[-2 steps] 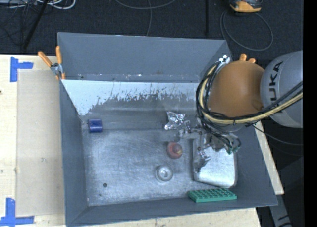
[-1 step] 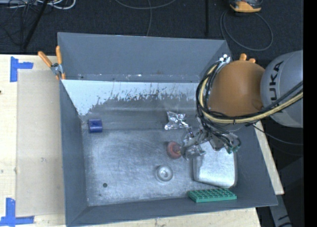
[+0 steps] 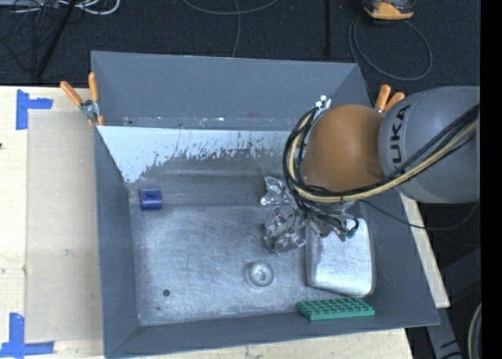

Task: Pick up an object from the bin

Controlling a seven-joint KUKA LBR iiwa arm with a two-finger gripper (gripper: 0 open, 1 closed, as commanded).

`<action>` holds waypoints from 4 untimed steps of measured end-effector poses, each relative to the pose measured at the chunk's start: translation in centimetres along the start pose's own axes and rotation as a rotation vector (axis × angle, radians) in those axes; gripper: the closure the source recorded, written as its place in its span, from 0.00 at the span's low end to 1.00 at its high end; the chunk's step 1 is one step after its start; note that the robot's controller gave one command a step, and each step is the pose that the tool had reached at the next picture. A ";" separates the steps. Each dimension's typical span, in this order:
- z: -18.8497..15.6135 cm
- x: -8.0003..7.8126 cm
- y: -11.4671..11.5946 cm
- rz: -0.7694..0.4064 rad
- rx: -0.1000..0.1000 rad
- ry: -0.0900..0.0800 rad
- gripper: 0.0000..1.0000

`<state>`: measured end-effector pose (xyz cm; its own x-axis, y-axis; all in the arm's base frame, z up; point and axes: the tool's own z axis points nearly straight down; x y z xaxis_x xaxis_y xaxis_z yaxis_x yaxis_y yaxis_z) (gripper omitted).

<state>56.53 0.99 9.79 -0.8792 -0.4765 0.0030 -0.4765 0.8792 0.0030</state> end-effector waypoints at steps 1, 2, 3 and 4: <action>-0.1 0.0 -0.1 0.004 0.001 -0.001 0.00; 2.5 -3.2 -3.9 -0.328 -0.002 -0.002 0.00; 2.3 -2.0 -0.5 -0.463 0.001 -0.003 0.00; 2.1 -2.0 -0.8 -0.457 0.003 -0.002 1.00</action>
Offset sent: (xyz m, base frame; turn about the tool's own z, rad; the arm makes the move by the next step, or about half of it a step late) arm 0.0000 0.0000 0.0000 0.0000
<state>58.64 1.27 7.71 -0.5791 -0.8153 0.0002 -0.8153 0.5791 0.0004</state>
